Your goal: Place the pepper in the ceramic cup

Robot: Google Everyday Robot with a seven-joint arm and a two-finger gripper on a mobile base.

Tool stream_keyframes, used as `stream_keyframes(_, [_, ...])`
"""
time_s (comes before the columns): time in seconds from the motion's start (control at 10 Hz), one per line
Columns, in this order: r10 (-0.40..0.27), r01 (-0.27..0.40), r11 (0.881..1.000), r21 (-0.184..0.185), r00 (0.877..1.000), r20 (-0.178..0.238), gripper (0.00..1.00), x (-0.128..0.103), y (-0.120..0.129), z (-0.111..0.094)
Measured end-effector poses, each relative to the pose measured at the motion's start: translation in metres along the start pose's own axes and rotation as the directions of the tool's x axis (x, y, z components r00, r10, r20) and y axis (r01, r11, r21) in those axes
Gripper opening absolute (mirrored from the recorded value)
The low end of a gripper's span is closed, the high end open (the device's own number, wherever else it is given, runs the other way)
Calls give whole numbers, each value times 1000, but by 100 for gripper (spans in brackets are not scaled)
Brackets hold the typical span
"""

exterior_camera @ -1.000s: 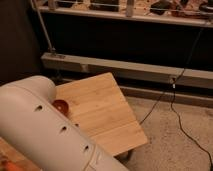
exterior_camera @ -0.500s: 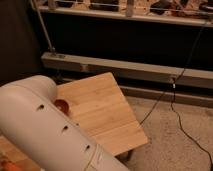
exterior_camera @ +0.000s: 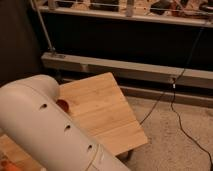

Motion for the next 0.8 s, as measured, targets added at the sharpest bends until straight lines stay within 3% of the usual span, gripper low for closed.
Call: stream_keyframes(0.8, [-35, 35, 999, 5, 999, -9, 80, -2, 2, -2])
